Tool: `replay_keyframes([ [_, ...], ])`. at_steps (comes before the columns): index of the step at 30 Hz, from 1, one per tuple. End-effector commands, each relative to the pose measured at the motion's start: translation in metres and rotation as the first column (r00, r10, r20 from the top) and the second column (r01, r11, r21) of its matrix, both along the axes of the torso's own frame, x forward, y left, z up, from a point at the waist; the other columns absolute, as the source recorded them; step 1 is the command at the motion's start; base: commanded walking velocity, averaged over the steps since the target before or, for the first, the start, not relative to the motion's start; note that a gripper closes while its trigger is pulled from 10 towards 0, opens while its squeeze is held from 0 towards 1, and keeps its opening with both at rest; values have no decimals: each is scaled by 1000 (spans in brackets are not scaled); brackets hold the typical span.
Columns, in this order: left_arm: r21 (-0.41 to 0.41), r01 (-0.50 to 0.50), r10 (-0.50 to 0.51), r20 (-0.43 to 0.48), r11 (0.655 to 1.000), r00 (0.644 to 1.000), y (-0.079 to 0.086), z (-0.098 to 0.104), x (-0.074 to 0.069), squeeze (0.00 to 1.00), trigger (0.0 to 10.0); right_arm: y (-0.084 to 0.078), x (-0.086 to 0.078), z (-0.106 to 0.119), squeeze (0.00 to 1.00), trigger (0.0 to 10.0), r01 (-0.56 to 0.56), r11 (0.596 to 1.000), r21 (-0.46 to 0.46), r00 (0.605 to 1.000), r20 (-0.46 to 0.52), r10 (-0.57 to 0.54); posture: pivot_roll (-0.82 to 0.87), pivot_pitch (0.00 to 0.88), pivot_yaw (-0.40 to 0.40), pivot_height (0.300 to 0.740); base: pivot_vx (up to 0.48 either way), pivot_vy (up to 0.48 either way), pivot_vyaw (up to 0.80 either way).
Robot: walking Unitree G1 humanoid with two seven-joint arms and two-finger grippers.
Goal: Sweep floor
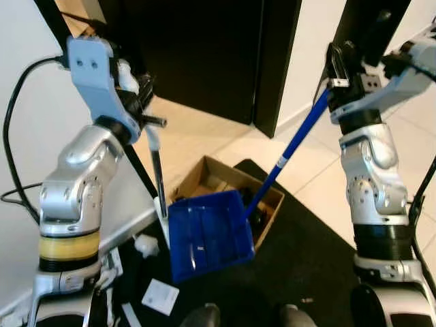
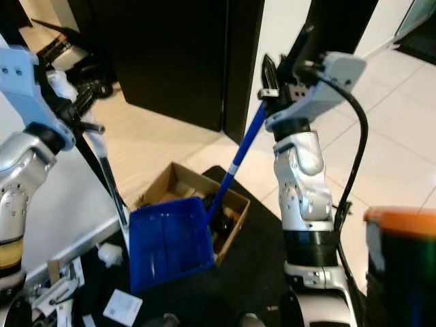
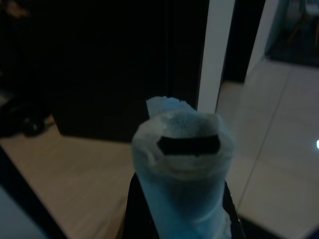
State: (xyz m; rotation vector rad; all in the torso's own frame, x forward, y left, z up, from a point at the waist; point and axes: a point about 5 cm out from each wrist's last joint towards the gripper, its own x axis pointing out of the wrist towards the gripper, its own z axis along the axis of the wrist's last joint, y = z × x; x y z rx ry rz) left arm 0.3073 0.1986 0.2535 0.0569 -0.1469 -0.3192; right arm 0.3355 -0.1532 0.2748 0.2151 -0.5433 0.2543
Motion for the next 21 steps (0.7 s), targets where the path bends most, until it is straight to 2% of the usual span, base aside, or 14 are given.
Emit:
replay_keyframes([
  [1,64,17,-19,27,998,999,0,7,-6,0,10000,0,-5,6,0,10000,-19,1000,-14,999,29,19,165,106,43,740,0,0,0],
  [6,83,45,-42,-34,996,999,-2,-18,-9,0,10000,5,-6,-5,0,10000,-61,997,-53,998,-17,60,161,105,41,740,0,0,0],
  [9,50,34,-30,-69,998,997,-3,-35,-10,0,10000,9,-7,-17,0,10000,-77,994,-77,995,-63,72,160,105,41,740,0,0,0],
  [12,24,10,-8,-94,1000,996,-4,-44,-11,0,10000,9,-9,-22,0,10000,-71,994,-86,995,-83,64,147,103,38,740,0,0,0],
  [13,24,10,-8,-94,1000,996,-4,-44,-11,0,10000,9,-9,-22,0,10000,-71,994,-86,995,-83,64,147,103,38,740,0,0,0],
  [15,-39,2,-6,-106,999,994,-9,-43,-13,0,10000,5,-10,-24,0,10000,-58,994,-88,995,-87,50,146,98,33,740,0,0,0],
  [21,-75,3,-13,-130,997,991,-17,-47,-16,0,10000,2,-9,-22,0,10000,-42,996,-85,996,-82,36,144,90,28,740,0,0,0],
])
